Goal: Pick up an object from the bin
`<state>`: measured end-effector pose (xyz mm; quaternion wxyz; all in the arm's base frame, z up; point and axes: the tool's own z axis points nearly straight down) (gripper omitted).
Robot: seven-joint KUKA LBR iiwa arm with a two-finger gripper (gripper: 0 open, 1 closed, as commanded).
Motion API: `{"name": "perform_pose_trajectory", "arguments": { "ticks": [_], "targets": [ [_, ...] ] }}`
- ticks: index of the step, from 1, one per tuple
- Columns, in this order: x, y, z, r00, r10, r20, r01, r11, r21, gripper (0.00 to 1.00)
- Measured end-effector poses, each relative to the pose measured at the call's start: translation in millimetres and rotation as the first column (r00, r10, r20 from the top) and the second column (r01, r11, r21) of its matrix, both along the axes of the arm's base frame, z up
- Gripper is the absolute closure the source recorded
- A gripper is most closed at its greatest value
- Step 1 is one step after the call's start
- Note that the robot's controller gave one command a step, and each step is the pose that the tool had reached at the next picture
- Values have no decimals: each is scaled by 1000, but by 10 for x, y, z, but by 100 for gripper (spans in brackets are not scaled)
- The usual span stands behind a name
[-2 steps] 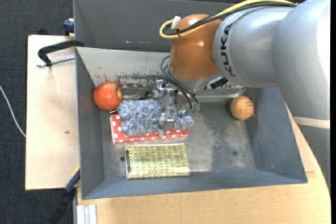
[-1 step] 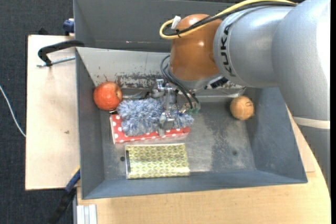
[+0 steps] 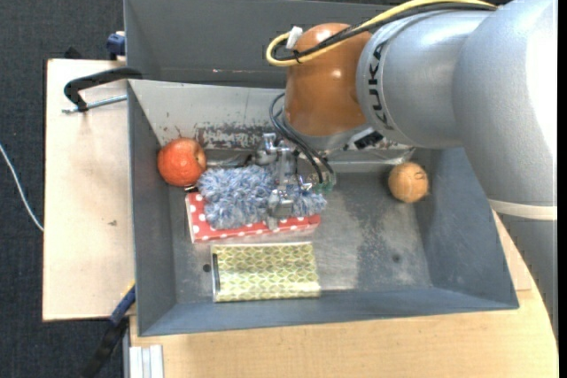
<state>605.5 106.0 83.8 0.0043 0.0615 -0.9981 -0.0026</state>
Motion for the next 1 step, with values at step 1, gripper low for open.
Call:
{"name": "perform_pose_trajectory", "arguments": {
  "ticks": [1],
  "targets": [
    [-8,4,-4,999,-43,-1,43,999,-7,100]
  ]
}}
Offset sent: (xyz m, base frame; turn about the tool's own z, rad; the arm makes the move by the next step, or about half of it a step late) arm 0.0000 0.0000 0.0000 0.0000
